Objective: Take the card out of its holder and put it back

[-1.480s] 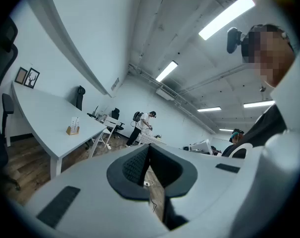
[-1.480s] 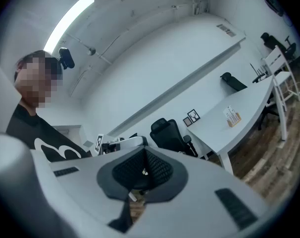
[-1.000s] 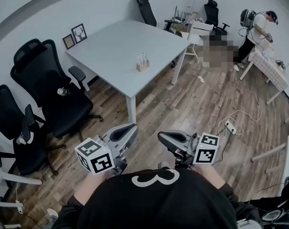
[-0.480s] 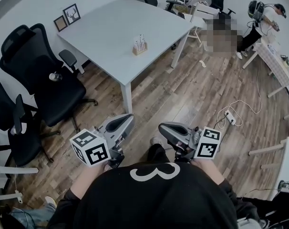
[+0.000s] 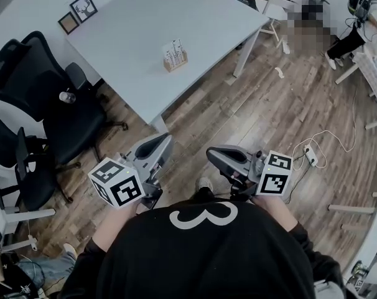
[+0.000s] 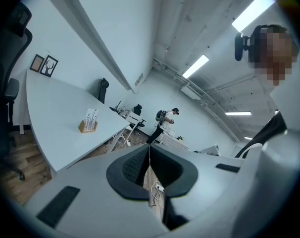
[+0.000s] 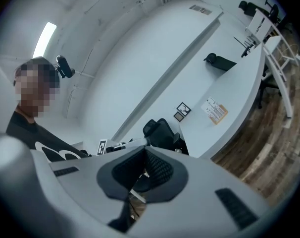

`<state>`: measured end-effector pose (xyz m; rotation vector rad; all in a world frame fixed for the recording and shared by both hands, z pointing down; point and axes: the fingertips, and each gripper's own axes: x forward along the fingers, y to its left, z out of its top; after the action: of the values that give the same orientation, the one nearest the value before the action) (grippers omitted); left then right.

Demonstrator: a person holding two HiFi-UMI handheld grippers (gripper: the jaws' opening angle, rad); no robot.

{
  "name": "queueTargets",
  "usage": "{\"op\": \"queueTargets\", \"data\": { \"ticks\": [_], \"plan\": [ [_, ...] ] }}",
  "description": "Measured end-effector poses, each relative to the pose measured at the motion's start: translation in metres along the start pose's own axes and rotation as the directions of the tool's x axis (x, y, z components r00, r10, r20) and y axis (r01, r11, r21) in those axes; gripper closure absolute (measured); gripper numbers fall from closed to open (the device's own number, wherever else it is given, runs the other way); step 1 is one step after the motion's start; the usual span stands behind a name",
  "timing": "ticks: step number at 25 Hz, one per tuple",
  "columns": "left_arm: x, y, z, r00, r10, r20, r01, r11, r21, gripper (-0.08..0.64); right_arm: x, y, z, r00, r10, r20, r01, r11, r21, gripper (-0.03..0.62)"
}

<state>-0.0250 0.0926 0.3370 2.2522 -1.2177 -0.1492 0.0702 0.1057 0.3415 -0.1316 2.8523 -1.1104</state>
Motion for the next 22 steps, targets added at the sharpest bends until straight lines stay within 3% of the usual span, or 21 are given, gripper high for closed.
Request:
{"op": "queueTargets", "data": {
  "ticks": [8,15,19,22],
  "plan": [
    [0.076,0.015,0.023,0.999,0.053,-0.001,-0.053,0.999,0.003,0.545,-0.017,-0.055,0.061,0.999,0.045,-0.027,-0.045,0.999,0.002,0.581],
    [0.092,0.027,0.022,0.996,0.061,-0.058,-0.059,0.997,0.039,0.545,-0.007,-0.076,0.068,0.998,0.066,-0.020,-0.065,0.997,0.030,0.581],
    [0.098,0.060,0.032,0.995,0.075,-0.072,-0.071,0.996,0.054,0.543,0.018,-0.093,0.071,0.998,0.055,-0.037,-0.053,0.998,0.046,0.581],
    [0.105,0.091,0.046,0.995,0.074,-0.064,-0.073,0.997,0.018,0.543,0.039,-0.104,0.082,0.998,0.038,-0.044,-0.036,0.998,0.048,0.581]
  ]
}}
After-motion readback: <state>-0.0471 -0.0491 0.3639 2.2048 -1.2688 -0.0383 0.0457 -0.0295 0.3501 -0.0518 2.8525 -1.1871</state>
